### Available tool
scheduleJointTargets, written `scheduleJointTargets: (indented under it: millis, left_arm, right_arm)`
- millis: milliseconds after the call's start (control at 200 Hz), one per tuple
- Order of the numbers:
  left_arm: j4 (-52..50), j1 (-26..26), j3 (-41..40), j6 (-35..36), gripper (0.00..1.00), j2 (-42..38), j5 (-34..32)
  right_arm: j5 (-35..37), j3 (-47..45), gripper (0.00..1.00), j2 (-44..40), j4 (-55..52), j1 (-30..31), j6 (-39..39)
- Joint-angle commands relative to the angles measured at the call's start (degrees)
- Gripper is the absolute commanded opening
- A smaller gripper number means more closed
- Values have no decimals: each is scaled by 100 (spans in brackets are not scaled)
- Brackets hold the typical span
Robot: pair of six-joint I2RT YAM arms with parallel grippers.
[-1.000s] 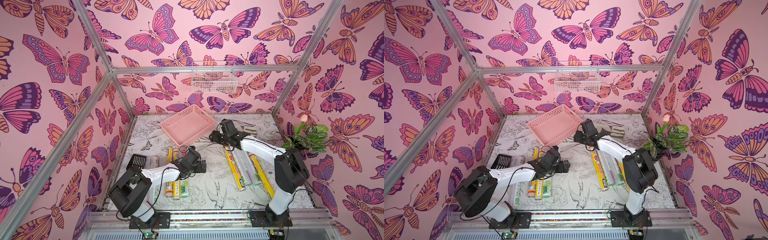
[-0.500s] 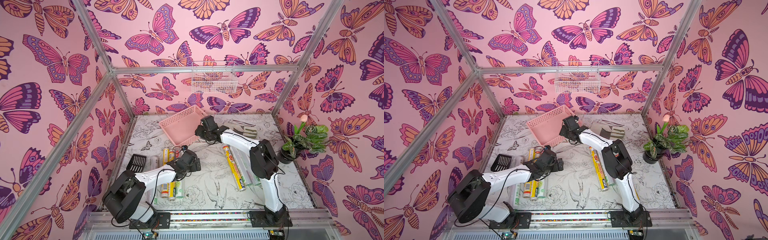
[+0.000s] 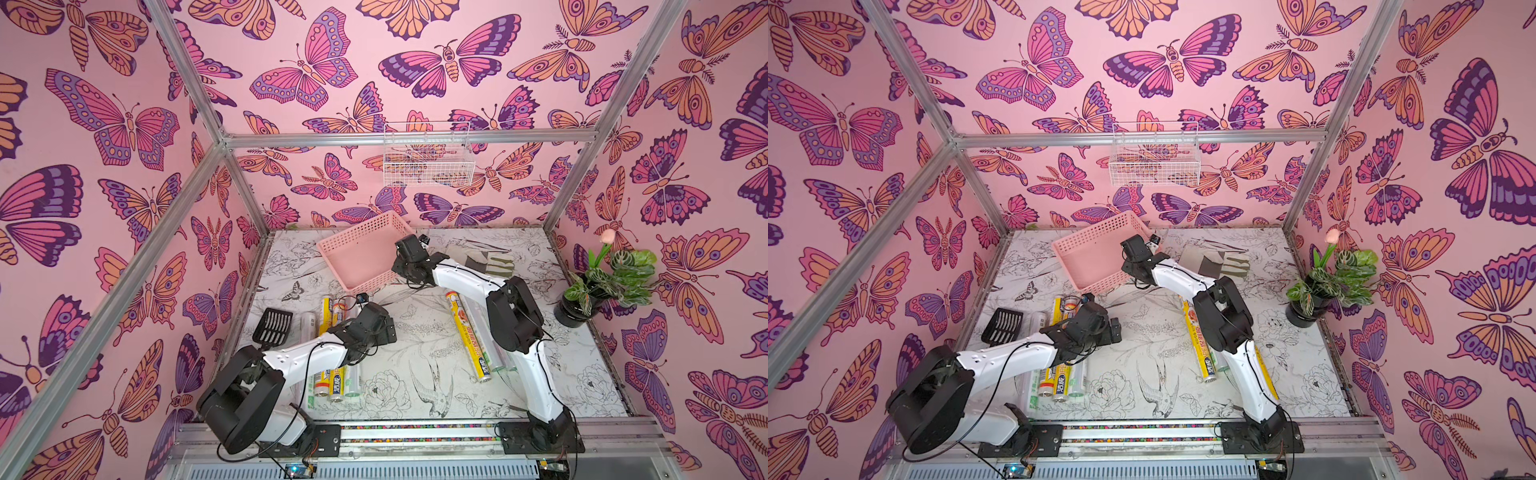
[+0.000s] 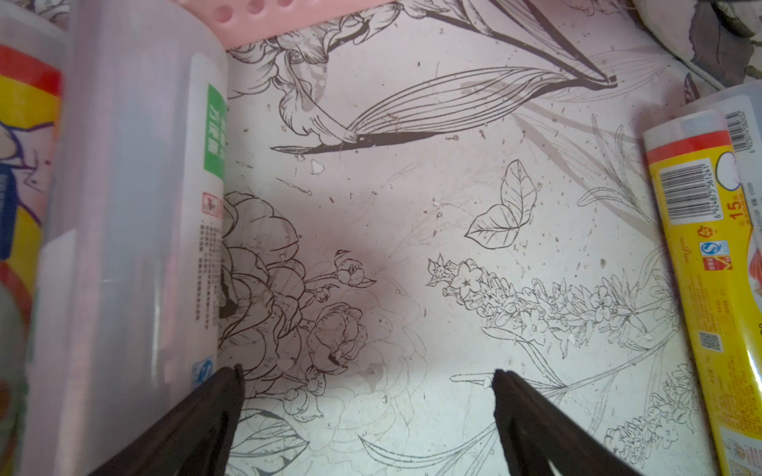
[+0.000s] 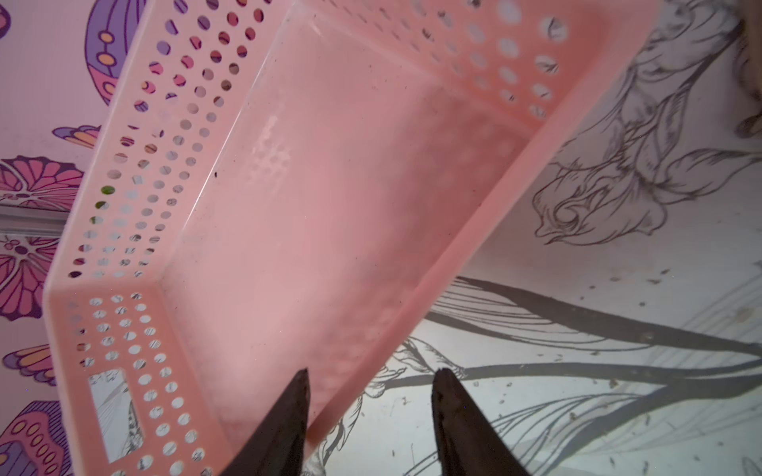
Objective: Put the plastic wrap into the basket
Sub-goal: Move the plastic wrap to the center of the board.
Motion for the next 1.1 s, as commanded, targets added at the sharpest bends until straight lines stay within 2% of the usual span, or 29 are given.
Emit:
scheduleJointTargets:
  millis: [0, 235, 315, 701, 936, 1046, 1097]
  left_arm:
    - [-302, 40, -222, -134, 100, -129, -198]
    - [-312, 41, -381, -176, 100, -330, -321]
    - [-306, 37, -420, -175, 100, -401, -343]
    - [-328, 46, -577, -165, 100, -659, -495]
    - [-350, 45, -632, -114, 100, -910, -663]
    - [-454, 53, -640, -166, 100, -921, -787]
    - [-478, 57, -649, -225, 100, -922, -840]
  right_arm:
    - [546, -136, 46, -164, -314, -175, -202]
    - [511, -458, 37, -375, -274, -516, -583]
    - [524, -529, 29, -404, -190, -602, -774]
    - [296, -303, 15, -353, -187, -1159, -1337]
    - [138, 84, 16, -129, -378, -1567, -1703]
    - [-161, 319, 16, -26, -483, -1723, -2018]
    - [-298, 476, 20, -23, -711, -1741, -2167]
